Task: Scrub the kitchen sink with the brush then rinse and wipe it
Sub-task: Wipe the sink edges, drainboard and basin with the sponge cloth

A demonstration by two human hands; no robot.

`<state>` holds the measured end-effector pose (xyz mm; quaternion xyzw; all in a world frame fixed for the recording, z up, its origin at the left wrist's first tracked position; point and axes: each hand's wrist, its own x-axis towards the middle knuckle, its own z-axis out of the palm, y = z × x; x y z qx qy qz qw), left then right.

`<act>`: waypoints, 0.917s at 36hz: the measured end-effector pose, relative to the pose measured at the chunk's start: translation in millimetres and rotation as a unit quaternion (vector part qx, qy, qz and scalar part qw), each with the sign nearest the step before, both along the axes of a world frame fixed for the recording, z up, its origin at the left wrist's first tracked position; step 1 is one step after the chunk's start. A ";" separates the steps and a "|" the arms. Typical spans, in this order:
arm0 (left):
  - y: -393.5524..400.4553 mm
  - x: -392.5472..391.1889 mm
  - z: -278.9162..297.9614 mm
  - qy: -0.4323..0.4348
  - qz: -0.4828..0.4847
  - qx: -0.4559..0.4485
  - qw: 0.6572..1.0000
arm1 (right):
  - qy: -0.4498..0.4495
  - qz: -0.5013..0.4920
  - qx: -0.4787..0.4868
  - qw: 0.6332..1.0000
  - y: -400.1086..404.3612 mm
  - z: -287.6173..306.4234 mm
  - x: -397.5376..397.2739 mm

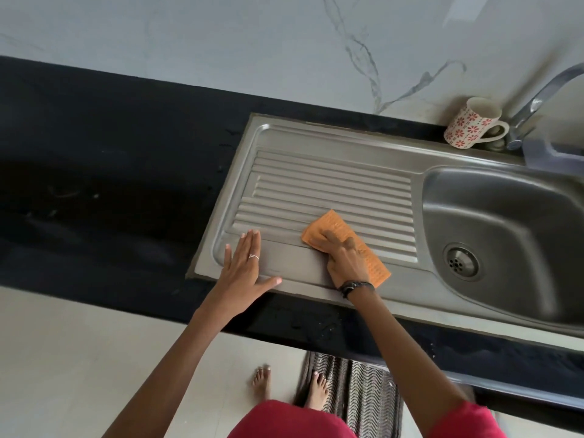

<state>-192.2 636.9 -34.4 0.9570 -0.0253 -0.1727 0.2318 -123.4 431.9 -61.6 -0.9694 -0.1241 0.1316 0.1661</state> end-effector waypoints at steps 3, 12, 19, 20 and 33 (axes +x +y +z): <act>17.4 -2.7 0.5 -0.007 0.008 0.001 1.000 | 0.001 0.036 -0.007 0.999 37.5 0.3 5.6; 61.5 -11.5 -2.3 -0.019 0.043 0.039 0.998 | 0.026 0.114 0.027 0.993 137.4 3.9 20.0; 78.9 -20.8 -9.6 -0.021 0.040 0.040 0.998 | 0.050 0.160 0.052 0.985 147.9 3.4 13.4; 78.5 -21.9 -10.5 -0.020 0.041 0.037 0.998 | 0.050 0.172 0.053 0.982 146.4 3.0 10.3; 44.1 -24.1 -3.2 -0.023 0.081 0.000 0.996 | 0.063 0.300 0.002 0.952 120.4 16.3 0.5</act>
